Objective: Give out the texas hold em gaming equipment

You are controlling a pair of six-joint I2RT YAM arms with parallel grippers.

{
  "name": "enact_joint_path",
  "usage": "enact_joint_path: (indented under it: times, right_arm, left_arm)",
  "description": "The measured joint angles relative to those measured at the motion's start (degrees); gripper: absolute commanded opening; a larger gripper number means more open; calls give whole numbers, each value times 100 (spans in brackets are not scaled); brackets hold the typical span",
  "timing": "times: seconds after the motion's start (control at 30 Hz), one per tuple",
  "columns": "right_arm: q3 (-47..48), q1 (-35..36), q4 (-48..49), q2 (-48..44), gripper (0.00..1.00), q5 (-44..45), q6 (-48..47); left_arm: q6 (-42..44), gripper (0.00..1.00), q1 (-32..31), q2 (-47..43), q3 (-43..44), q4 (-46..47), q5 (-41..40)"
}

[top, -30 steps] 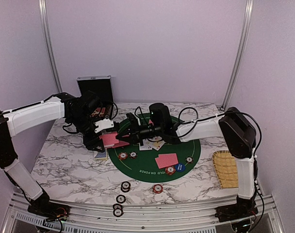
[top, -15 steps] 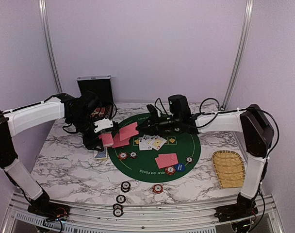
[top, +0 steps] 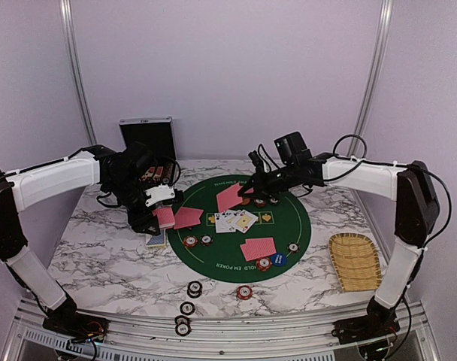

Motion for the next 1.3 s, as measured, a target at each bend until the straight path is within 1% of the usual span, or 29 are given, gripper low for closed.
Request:
enact_joint_path:
  times: [0.17, 0.37, 0.67, 0.8, 1.03, 1.07, 1.2, 1.3]
  right_arm:
    - [-109, -66, -179, 0, 0, 79, -105]
    - [-396, -208, -160, -105, 0, -31, -105]
    - [-1021, -835, 116, -173, 0, -260, -63]
    - [-1032, -979, 361, 39, 0, -369, -46]
    - [-1032, -1064, 575, 734, 0, -413, -70]
    - [-1032, -1067, 560, 800, 4, -372, -83]
    - [-1027, -1067, 315, 876, 35, -24, -278]
    - [-1019, -1067, 142, 855, 48, 260, -442]
  left_arm:
    - [0, 0, 0, 0, 0, 0, 0]
    - [0, 0, 0, 0, 0, 0, 2]
    - [0, 0, 0, 0, 0, 0, 4]
    - [0, 0, 0, 0, 0, 0, 4]
    - [0, 0, 0, 0, 0, 0, 2]
    - [0, 0, 0, 0, 0, 0, 2]
    - [-2, 0, 22, 0, -33, 0, -2]
    - [-17, 0, 116, 0, -90, 13, -4]
